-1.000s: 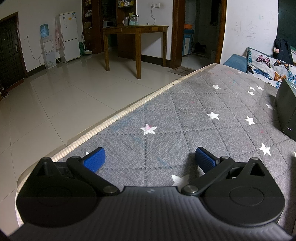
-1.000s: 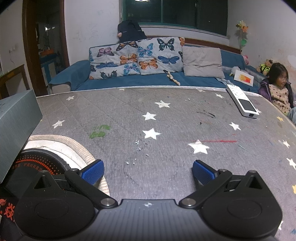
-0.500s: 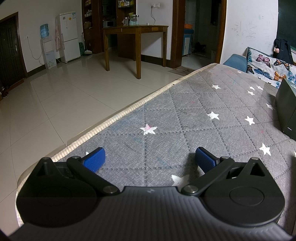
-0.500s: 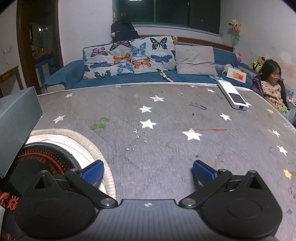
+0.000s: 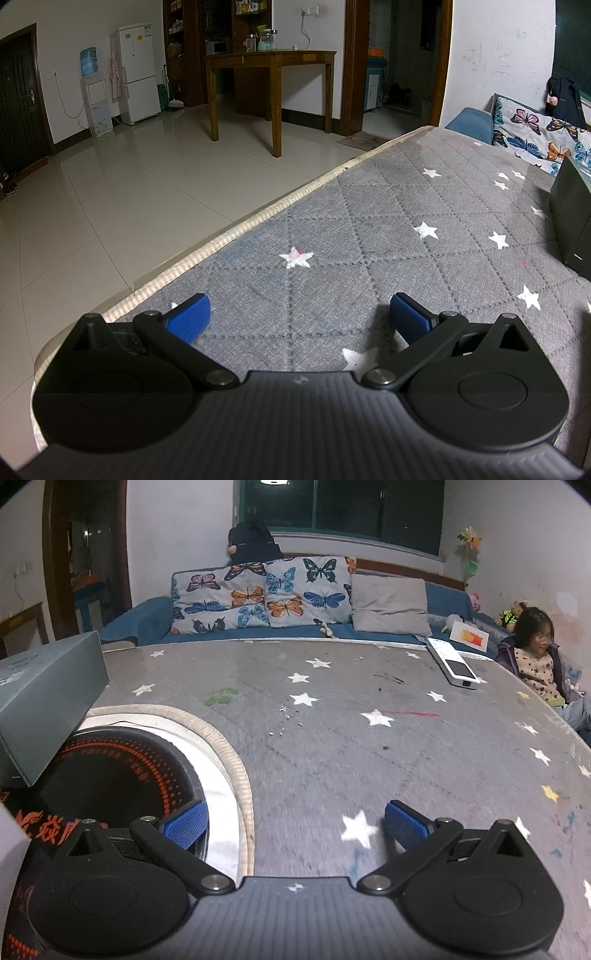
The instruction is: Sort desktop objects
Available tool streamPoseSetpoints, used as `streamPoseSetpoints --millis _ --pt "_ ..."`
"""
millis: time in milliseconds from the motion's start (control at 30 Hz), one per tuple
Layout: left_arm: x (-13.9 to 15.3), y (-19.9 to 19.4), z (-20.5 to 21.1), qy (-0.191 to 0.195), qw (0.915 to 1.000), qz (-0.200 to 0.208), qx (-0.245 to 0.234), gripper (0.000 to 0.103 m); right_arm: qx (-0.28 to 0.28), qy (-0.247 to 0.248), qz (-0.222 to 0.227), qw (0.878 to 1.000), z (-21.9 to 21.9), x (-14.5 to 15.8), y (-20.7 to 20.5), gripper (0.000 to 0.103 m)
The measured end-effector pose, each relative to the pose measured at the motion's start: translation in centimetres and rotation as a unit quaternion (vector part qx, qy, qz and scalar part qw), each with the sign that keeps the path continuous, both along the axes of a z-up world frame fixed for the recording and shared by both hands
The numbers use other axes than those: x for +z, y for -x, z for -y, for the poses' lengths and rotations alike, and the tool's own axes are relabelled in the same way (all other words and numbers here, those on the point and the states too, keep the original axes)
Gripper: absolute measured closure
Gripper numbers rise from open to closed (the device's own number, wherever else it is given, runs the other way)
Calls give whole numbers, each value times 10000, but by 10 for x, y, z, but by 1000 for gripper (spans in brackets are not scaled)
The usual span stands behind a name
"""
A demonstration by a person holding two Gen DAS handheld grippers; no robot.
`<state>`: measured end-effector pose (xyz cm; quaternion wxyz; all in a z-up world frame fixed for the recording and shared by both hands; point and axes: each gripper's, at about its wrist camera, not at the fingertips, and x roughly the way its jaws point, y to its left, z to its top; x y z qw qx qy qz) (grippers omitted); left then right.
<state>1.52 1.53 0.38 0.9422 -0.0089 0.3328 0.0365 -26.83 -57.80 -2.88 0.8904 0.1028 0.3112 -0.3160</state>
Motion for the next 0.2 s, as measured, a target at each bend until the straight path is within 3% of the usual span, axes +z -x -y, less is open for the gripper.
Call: streamPoseSetpoints --millis 200 --pt "0 0 0 3 10000 -2 0 0 56 -47 72 9999 -16 13 17 0"
